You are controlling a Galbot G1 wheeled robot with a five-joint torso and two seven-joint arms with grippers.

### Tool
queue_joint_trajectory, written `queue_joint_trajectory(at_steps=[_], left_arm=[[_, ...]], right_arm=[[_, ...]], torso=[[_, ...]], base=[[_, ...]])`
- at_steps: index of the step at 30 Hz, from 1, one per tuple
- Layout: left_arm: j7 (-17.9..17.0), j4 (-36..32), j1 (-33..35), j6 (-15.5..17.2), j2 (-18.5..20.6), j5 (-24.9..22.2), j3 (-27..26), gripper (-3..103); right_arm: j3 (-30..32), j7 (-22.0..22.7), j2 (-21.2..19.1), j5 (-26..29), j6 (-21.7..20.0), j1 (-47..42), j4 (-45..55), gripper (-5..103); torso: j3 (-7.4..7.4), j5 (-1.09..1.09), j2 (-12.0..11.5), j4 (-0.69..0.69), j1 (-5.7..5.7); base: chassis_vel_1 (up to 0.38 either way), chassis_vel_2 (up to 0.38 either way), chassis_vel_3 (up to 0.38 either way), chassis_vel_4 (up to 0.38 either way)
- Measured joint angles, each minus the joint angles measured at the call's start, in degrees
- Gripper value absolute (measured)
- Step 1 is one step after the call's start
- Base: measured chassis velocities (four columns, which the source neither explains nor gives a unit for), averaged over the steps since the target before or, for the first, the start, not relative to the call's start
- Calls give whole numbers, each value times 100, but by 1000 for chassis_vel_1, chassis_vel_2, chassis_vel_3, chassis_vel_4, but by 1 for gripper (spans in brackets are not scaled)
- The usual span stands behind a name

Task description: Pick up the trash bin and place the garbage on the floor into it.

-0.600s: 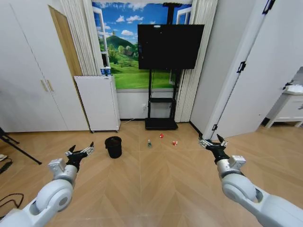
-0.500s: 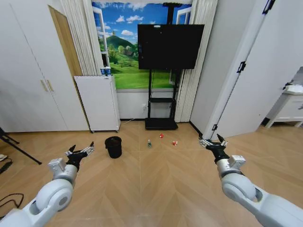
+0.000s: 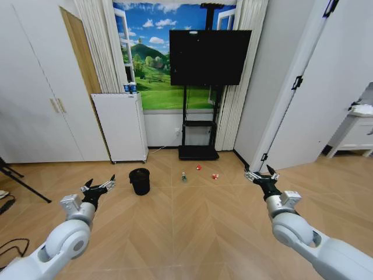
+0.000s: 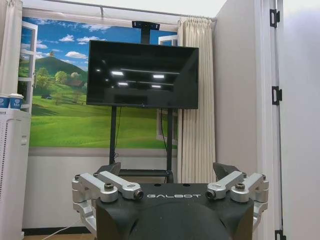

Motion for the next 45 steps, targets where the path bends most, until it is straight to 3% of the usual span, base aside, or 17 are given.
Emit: queue_joint_trajectory(at_steps=[12,21,30,39,43,44,45], left_arm=[[2,67,-55,4,-65,-2,79,100],[102,185,-165,8,-145,49,181,100],[140,264,-256,5,-205,67,273,100],[148,306,-364,2,-216,72,348,100],[144,319,-408,1,-202,37,371,100],[135,320,-424,0,-200,33,380,100],[135,320,-424,0,-200,33,380,100]], right_arm=[[-130,-314,-80,-76,57,-81,-99,100],[-619,-482,-131,-94,173,289,-373,100],[-795,-534,-78,-114,221,413,-467,100],[-948,-522,-3,-174,239,513,-520,100],[-991,-501,24,-244,244,530,-533,100],[-1004,-486,36,-276,244,527,-536,100],[-1004,-486,36,-276,244,527,-536,100]], torso=[[0,0,0,0,0],[-1,1,1,1,-1],[0,-2,1,-2,0],[0,6,0,3,0],[1,-8,0,-3,2],[1,8,0,3,2],[1,8,0,3,2]], base=[[0,0,0,0],[-78,70,81,-83],[-222,210,217,-224],[-294,315,308,-308],[-361,349,364,-345],[-368,390,389,-362],[-368,390,389,-362]])
